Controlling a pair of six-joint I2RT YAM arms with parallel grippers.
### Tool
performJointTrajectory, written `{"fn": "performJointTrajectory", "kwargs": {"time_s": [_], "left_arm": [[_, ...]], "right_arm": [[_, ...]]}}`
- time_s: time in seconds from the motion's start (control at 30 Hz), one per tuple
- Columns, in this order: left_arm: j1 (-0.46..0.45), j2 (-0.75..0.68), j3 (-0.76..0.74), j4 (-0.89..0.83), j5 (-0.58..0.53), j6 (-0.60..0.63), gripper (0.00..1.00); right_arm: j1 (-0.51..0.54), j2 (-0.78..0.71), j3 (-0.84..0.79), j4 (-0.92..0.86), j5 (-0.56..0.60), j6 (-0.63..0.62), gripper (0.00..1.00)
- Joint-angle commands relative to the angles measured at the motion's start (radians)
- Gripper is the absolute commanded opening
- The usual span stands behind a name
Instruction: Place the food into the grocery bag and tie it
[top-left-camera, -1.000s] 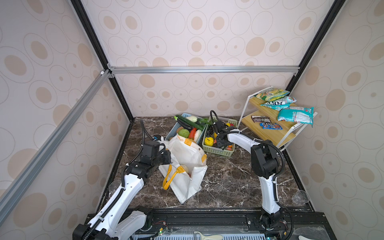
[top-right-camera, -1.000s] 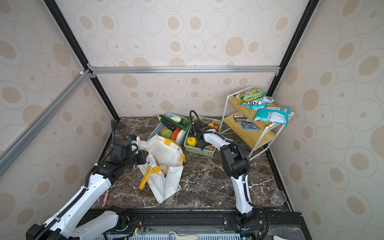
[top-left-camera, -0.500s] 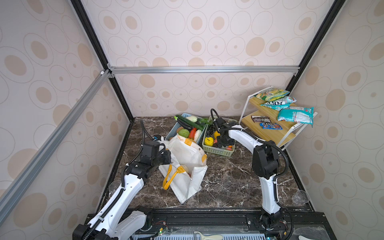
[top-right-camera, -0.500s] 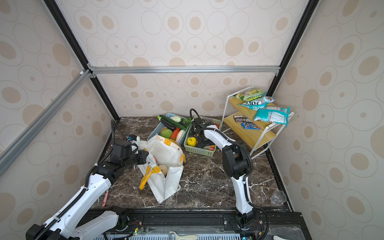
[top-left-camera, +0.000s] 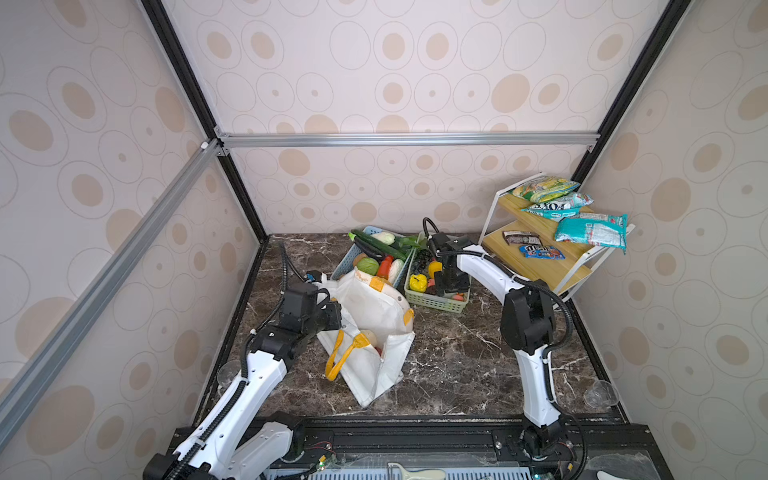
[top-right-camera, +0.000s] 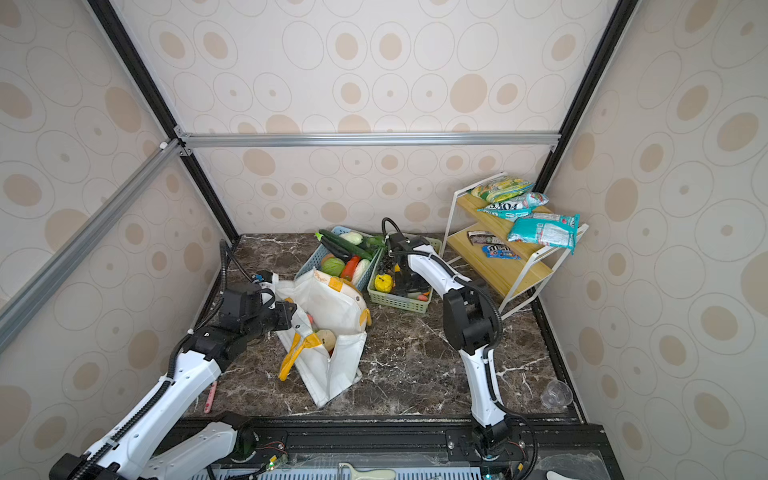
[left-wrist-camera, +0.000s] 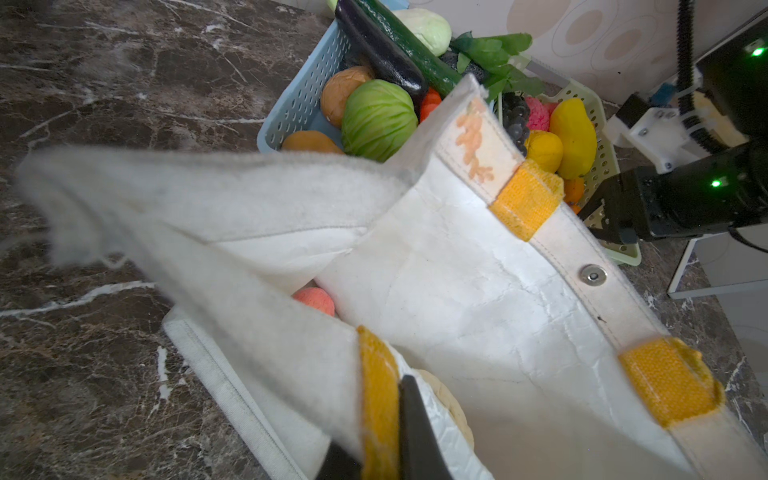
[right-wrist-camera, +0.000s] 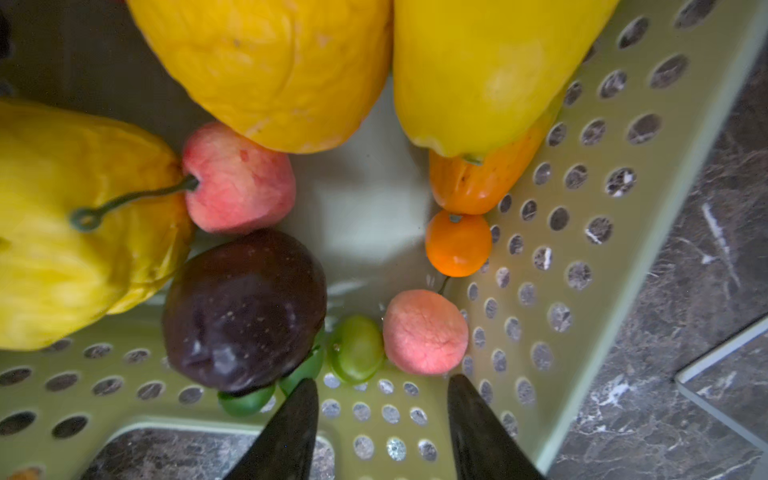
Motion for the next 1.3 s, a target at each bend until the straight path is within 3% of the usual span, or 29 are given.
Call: {"fn": "performJointTrajectory", "kwargs": {"time_s": [0.0, 0.17, 0.6, 1.0, 1.27], "left_arm": [[0.003, -0.031, 0.012, 0.013, -0.013, 0.037, 0.00], [0.005, -0.034, 0.000, 0.013, -0.018, 0.041, 0.00], [0.005, -0.023, -0.006, 0.027, -0.008, 0.052, 0.00], [0.009, -0.026, -0.012, 0.024, -0.014, 0.055, 0.00], [0.011, -0.026, -0.022, 0.035, -0.010, 0.049, 0.00]], "right_arm": [[-0.015, 0.030, 0.036, -0.046, -0.004, 0.047, 0.44], [-0.021, 0.068, 0.083, -0.099, 0.021, 0.072, 0.35], [-0.021, 0.150, 0.186, -0.143, -0.046, 0.118, 0.36], [-0.048, -0.001, 0.050, 0.108, -0.232, 0.152, 0.36], [-0.048, 0.018, 0.181, -0.107, -0.140, 0.083, 0.37]]}}
